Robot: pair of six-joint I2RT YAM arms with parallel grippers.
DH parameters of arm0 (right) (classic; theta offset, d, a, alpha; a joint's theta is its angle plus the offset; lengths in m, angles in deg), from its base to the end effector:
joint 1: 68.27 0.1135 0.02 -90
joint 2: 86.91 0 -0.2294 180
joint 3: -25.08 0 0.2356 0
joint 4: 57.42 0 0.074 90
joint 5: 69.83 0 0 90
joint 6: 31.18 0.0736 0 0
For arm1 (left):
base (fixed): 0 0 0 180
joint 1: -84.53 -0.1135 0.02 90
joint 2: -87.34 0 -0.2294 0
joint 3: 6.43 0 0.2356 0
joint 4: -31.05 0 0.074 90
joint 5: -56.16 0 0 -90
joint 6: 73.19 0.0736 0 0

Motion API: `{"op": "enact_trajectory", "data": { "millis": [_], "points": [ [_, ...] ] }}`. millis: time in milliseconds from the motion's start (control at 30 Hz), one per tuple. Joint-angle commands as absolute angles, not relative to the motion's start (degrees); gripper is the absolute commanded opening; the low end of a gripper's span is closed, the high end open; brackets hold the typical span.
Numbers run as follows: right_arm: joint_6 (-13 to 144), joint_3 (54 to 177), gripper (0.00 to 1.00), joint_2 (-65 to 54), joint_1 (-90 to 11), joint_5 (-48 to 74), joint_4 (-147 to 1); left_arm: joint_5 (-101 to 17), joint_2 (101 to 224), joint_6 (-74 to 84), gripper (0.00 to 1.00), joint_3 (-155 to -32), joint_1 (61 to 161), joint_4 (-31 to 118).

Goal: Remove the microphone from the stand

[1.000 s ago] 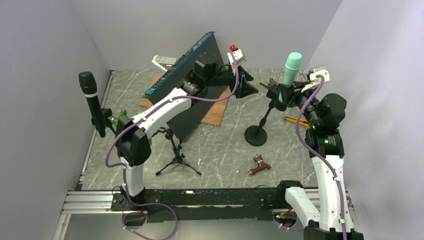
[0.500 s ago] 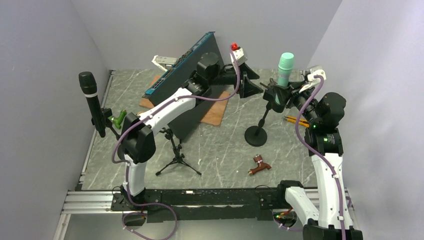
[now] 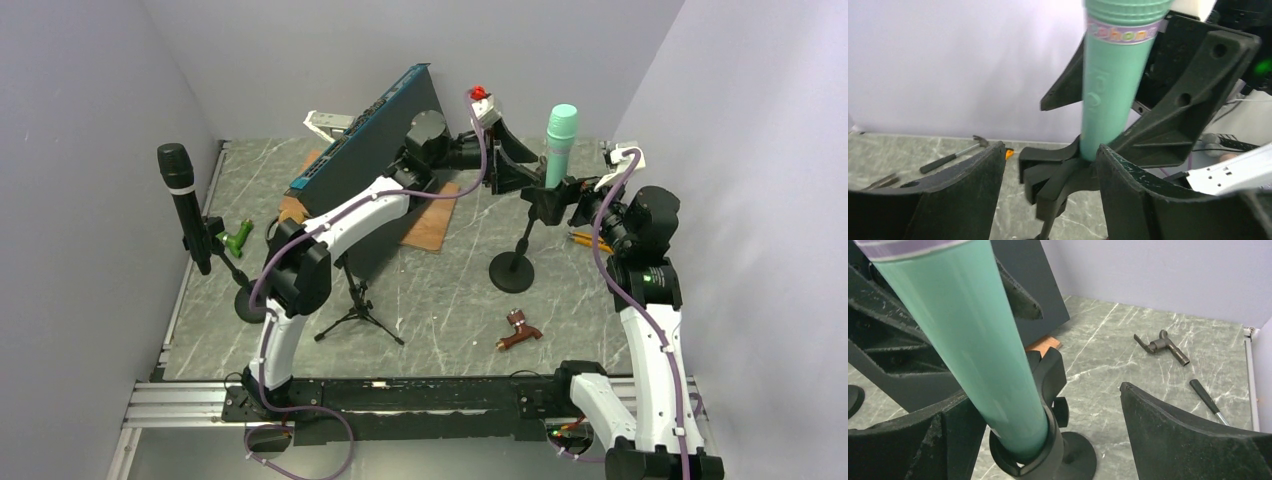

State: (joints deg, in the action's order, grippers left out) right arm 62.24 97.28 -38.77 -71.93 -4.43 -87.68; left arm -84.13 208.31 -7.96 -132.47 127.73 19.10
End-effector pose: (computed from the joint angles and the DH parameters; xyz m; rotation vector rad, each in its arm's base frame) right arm 0.2236 0.0164 0.3652 -0.2203 1.6670 0.3567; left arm 0.3173 -0.3756 0.3664 1.0412 1.1722 -1.5156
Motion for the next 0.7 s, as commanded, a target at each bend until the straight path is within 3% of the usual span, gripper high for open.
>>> {"op": "enact_trajectory", "data": {
  "millis": [0, 400, 667],
  "points": [
    [64.52, 98.77, 1.0, -40.29, -72.18, -2.04, -86.89, -90.04, 210.28, -10.4, 0.68, -135.21, 129.28, 14.02],
    [69.59, 99.43, 1.0, -44.49, -72.16, 4.6, -88.02, -82.61, 200.92, -0.91, 0.65, -124.49, 131.37, 21.91],
    [67.6, 94.72, 1.0, -49.29, -71.72, 3.01, -88.44, -72.11, 194.09, 2.62, 0.71, -124.93, 131.45, 32.84]
  ]
}}
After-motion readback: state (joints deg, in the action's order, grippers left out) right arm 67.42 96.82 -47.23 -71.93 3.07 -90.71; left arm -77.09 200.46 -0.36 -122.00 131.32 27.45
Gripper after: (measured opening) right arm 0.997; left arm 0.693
